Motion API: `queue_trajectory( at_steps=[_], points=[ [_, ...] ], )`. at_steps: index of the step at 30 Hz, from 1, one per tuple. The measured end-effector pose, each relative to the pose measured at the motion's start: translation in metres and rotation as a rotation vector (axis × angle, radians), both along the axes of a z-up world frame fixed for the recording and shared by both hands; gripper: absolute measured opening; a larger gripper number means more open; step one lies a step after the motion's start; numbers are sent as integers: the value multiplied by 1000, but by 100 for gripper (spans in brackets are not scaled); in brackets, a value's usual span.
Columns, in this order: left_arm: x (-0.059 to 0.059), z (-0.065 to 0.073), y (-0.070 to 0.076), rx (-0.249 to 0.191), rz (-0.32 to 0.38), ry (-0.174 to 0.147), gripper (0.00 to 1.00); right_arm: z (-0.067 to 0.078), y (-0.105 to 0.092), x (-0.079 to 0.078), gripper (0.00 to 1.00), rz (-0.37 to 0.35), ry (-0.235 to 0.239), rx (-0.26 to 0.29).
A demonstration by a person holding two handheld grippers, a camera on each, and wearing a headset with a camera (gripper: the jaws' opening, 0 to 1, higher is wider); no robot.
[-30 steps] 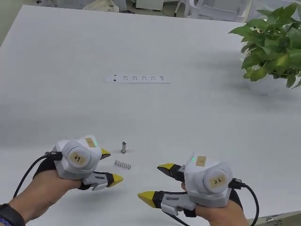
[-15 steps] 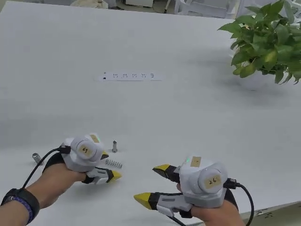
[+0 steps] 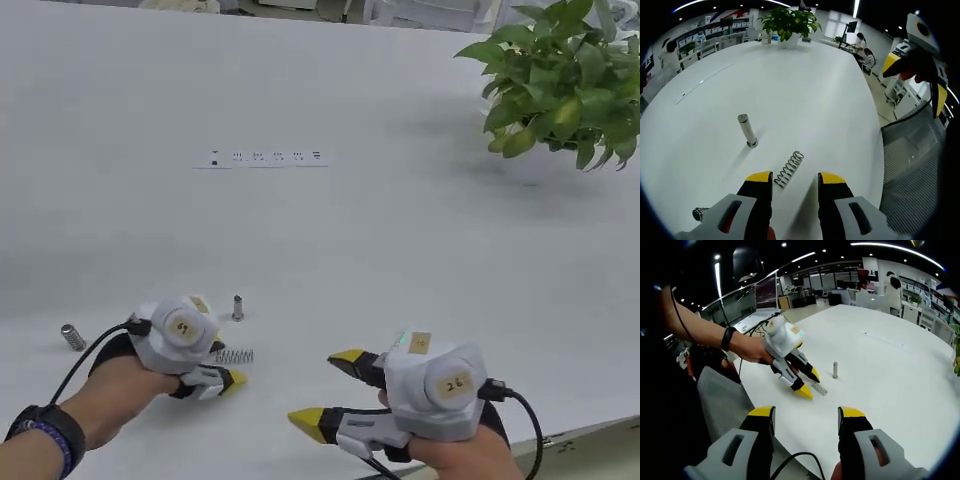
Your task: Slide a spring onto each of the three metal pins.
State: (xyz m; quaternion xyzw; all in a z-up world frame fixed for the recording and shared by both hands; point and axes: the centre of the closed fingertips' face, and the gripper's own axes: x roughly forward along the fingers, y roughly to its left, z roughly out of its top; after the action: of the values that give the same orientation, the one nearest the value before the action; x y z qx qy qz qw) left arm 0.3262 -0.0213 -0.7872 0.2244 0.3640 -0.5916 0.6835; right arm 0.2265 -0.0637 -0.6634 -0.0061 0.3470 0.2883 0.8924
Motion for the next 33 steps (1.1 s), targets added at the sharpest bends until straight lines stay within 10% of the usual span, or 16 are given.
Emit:
queue_trajectory(
  at_steps=[10,12,33],
  points=[
    [3,-5,2,14,16,-59,6,3,4,1,47,10,-13,3],
    [2,-6,3,-2,78,-19,3,2,5,-1,47,9,-9,10],
    [-23,30,48,-72,170,-36,2,-1,21,-11,47,18,-17,37]
  ],
)
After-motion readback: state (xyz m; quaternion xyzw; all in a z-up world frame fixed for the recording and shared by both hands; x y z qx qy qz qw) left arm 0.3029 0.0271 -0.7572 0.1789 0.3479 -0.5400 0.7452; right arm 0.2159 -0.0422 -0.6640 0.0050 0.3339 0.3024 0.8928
